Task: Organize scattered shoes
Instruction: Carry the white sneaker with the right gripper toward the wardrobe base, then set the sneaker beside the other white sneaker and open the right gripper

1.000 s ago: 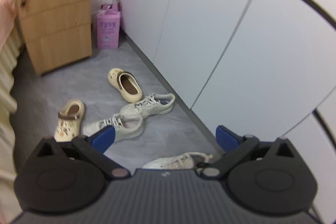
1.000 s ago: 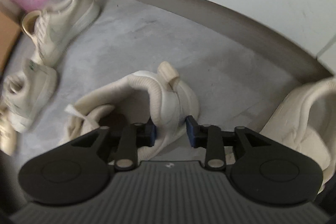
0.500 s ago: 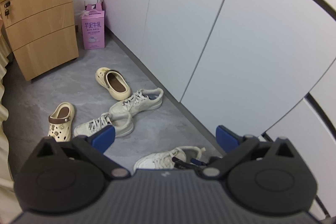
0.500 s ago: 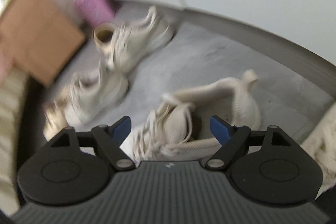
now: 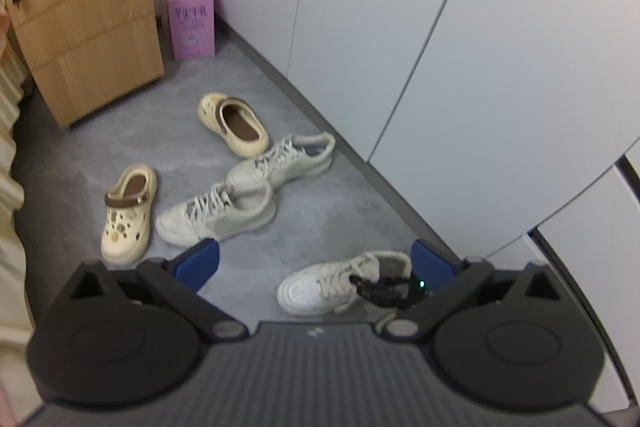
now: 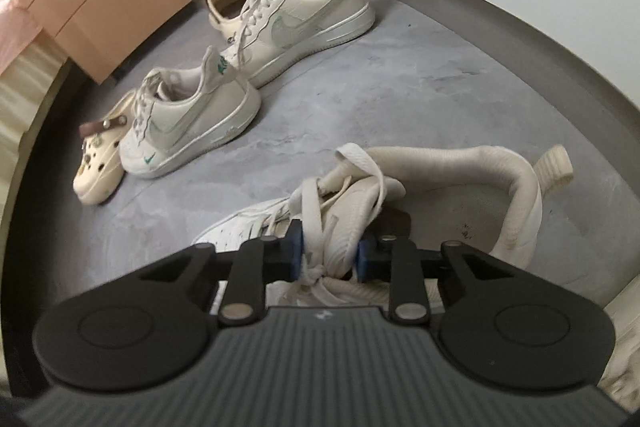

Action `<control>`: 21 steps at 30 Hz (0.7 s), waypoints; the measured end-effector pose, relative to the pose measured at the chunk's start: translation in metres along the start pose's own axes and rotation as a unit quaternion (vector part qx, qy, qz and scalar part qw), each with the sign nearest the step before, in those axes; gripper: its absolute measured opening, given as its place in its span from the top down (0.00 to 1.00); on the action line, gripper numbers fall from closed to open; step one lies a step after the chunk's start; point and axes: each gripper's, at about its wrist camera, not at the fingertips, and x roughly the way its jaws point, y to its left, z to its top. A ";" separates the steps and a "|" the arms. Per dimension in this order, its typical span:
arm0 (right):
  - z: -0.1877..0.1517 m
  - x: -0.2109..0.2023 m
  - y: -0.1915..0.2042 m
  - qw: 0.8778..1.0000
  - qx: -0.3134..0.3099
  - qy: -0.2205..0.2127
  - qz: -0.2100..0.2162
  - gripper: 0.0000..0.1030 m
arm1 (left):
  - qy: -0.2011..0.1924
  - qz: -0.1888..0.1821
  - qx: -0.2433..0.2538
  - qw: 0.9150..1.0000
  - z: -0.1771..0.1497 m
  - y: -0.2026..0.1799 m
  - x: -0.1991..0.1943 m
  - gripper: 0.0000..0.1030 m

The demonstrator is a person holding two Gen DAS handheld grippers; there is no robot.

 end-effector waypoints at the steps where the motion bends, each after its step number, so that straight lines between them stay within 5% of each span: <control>1: 0.000 -0.004 -0.002 1.000 -0.013 0.005 -0.004 0.73 | 0.002 -0.001 0.000 1.000 -0.001 0.001 0.001 0.00; 10: 0.003 -0.023 -0.037 0.998 -0.047 0.031 -0.031 0.73 | 0.004 -0.008 0.004 1.000 -0.002 0.000 0.000 0.00; 21: 0.011 -0.029 -0.044 0.979 -0.181 0.094 -0.031 0.73 | 0.012 -0.001 0.037 0.999 -0.012 -0.017 0.007 0.00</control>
